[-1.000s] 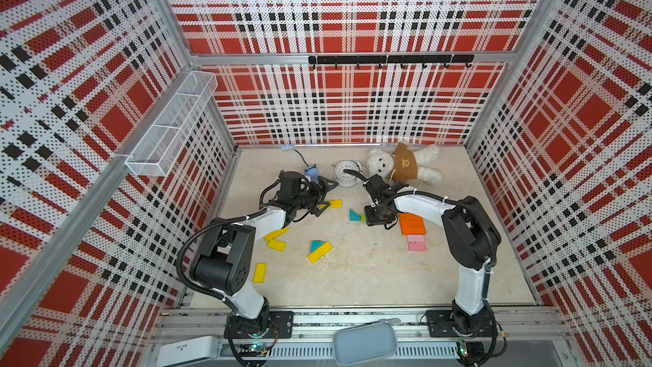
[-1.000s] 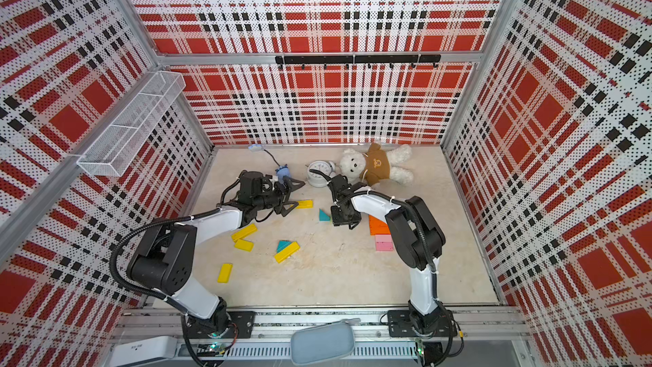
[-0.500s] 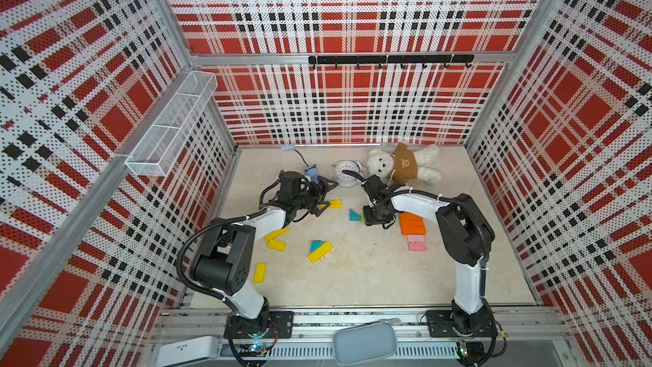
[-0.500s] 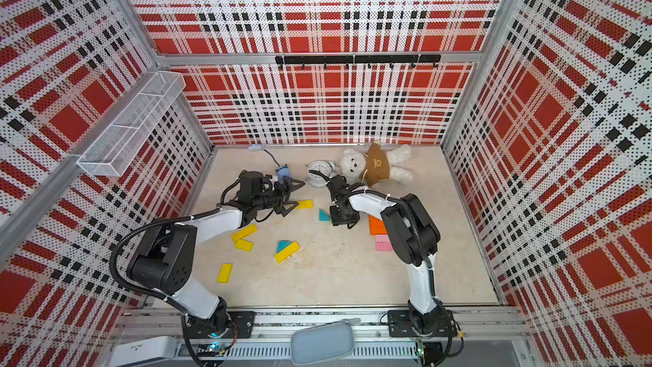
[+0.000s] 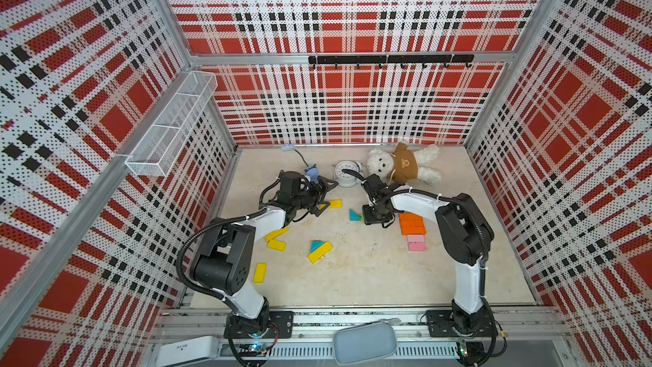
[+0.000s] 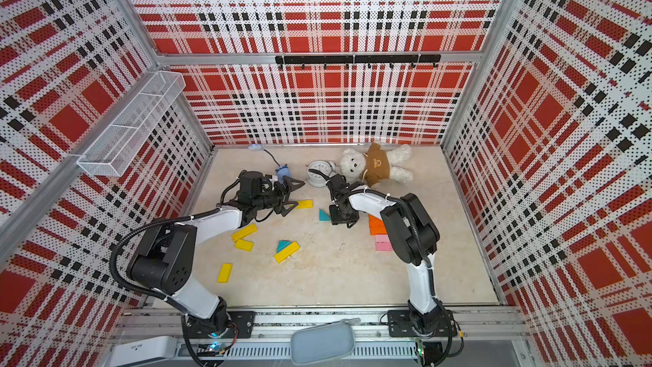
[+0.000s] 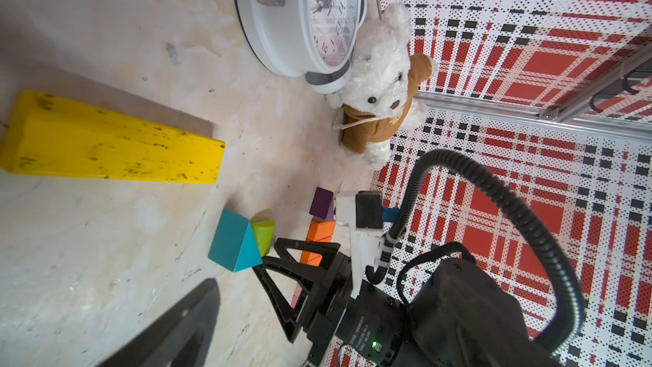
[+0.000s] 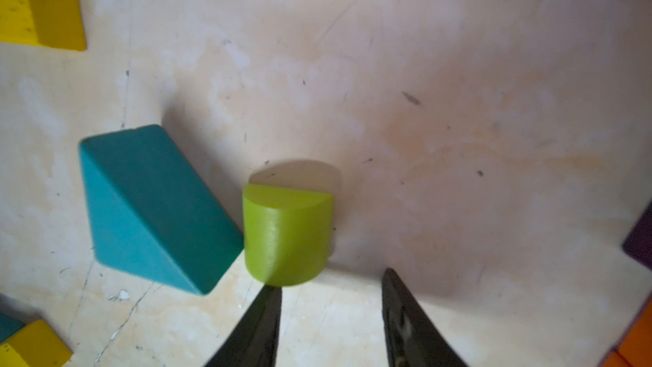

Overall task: Assemble a carrot with building blocks
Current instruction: Assemble the building block at the center of the board, then pick up the building block from the center of the board.

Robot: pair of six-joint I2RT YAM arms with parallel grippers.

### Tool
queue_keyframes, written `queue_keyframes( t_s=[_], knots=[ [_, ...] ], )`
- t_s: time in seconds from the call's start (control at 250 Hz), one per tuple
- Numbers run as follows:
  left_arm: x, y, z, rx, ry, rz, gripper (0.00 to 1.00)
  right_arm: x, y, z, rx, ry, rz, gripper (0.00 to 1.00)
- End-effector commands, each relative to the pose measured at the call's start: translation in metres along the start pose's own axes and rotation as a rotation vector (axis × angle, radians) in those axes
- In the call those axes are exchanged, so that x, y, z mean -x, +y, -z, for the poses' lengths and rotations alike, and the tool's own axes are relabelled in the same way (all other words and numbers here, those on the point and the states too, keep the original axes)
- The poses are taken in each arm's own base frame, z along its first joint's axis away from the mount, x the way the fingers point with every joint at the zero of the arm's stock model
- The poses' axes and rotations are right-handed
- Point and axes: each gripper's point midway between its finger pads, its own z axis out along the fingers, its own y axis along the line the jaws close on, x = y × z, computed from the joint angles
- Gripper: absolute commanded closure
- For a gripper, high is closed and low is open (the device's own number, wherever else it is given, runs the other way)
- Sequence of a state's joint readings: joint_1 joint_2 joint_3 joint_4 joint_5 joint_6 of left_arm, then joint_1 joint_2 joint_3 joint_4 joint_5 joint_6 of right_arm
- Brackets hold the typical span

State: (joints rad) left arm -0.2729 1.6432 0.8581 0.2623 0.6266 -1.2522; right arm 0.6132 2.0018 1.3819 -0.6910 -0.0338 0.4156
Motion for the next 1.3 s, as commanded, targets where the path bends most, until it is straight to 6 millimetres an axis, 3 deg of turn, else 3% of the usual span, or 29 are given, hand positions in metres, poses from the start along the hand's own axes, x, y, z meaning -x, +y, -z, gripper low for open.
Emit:
queue_keyframes(
  t_s=[0.0,0.144,0.336,0.472,0.536,0.624,0.713,0.845,0.985,1.077,1.293],
  knots=[
    [0.004,-0.003,0.002,-0.023,0.004,0.015,0.01,0.005,0.009,0.014,0.021,-0.04,0.006,0.51],
    [0.015,-0.006,0.01,-0.033,-0.032,0.014,0.0,0.004,0.023,0.046,0.026,-0.102,0.038,0.51],
    [0.052,0.006,0.036,-0.011,-0.152,0.052,0.0,0.002,0.057,0.091,0.07,-0.207,0.109,0.5],
    [0.082,0.023,0.065,0.098,-0.26,0.062,0.01,-0.004,0.093,0.111,0.124,-0.261,0.185,0.48],
    [0.093,0.02,0.083,0.125,-0.31,0.055,0.0,-0.01,0.113,0.114,0.131,-0.286,0.251,0.46],
    [0.098,0.015,0.11,0.162,-0.353,0.046,0.0,-0.023,0.14,0.103,0.153,-0.268,0.313,0.43],
    [0.094,0.03,0.146,0.203,-0.402,0.074,0.01,-0.03,0.167,0.089,0.166,-0.26,0.364,0.4],
    [0.076,0.071,0.202,0.27,-0.494,0.117,0.01,-0.032,0.198,0.068,0.166,-0.257,0.418,0.37],
    [0.057,0.086,0.239,0.303,-0.567,0.082,0.01,-0.028,0.222,0.047,0.192,-0.234,0.465,0.33],
    [0.049,0.094,0.252,0.333,-0.59,0.069,0.0,-0.026,0.226,0.036,0.156,-0.217,0.481,0.3],
    [0.034,0.116,0.251,0.337,-0.558,0.084,0.01,-0.033,0.219,0.017,0.044,-0.181,0.496,0.24]
  ],
)
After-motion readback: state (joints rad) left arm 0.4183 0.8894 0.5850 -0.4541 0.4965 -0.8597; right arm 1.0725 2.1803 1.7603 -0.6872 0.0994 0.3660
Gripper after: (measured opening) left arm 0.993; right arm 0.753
